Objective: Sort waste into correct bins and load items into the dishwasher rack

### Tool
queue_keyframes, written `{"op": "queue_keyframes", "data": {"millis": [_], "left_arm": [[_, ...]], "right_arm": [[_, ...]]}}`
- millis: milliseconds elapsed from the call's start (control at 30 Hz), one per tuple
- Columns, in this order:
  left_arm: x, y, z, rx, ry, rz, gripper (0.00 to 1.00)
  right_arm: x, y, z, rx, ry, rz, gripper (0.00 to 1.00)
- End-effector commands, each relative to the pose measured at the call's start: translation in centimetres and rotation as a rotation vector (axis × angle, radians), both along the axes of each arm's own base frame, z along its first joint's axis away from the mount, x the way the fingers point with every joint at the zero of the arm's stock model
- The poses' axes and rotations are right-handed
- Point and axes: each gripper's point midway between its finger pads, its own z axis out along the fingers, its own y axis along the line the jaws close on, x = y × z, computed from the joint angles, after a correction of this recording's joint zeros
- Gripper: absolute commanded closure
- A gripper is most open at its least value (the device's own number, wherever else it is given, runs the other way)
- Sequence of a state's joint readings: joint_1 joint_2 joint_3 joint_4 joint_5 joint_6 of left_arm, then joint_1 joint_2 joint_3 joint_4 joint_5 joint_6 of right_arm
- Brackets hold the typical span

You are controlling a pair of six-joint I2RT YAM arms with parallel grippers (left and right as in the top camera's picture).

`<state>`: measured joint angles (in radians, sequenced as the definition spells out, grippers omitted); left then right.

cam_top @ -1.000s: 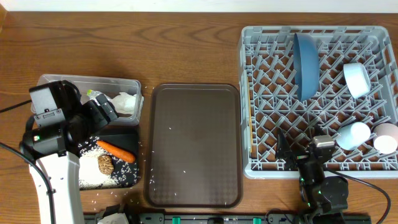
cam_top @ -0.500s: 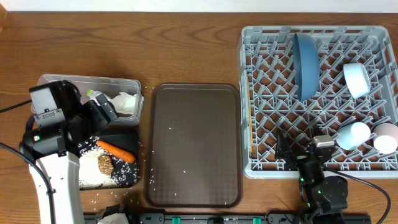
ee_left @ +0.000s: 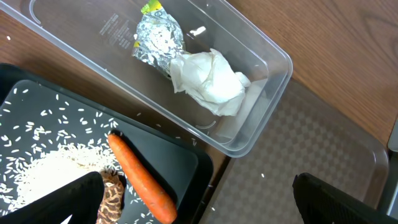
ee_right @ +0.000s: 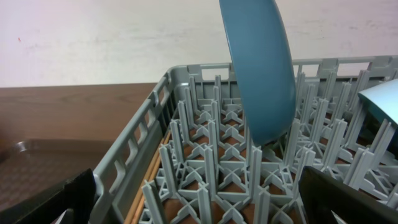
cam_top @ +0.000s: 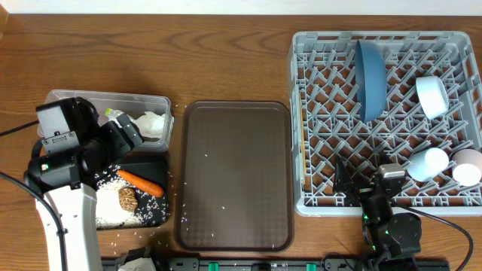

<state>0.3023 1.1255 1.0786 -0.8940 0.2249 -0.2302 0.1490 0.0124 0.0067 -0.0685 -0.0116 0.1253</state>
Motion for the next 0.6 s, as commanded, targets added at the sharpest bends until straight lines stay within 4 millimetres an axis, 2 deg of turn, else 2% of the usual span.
{"op": "queue_keyframes", "data": {"millis": [0, 200, 333, 433, 567], "left_arm": [[-0.1, -0.1, 0.9, 0.029, -0.026, -0.016, 0.02], [-2.2, -2.3, 1.2, 0.044, -0.083, -0.076, 0.02], [-3.5, -3.2, 2.3, 0.057, -0.168, -0.092, 0.02], [-4.1, -4.2, 3.7, 0.096, -0.253, -0.153, 0.02], [-4.0, -5.6, 7.3, 0.209, -0.437, -0.286, 0.02]], "right_arm": [[0.0, 0.0, 0.0, 0.013, 0.002, 0.000, 0.01], [0.0, 0.0, 0.0, 0.013, 0.002, 0.000, 0.01], [0.0, 0.0, 0.0, 0.013, 0.002, 0.000, 0.01], [0.0, 0.0, 0.0, 0.013, 0.002, 0.000, 0.01], [0.0, 0.0, 0.0, 0.013, 0.002, 0.000, 0.01]]}}
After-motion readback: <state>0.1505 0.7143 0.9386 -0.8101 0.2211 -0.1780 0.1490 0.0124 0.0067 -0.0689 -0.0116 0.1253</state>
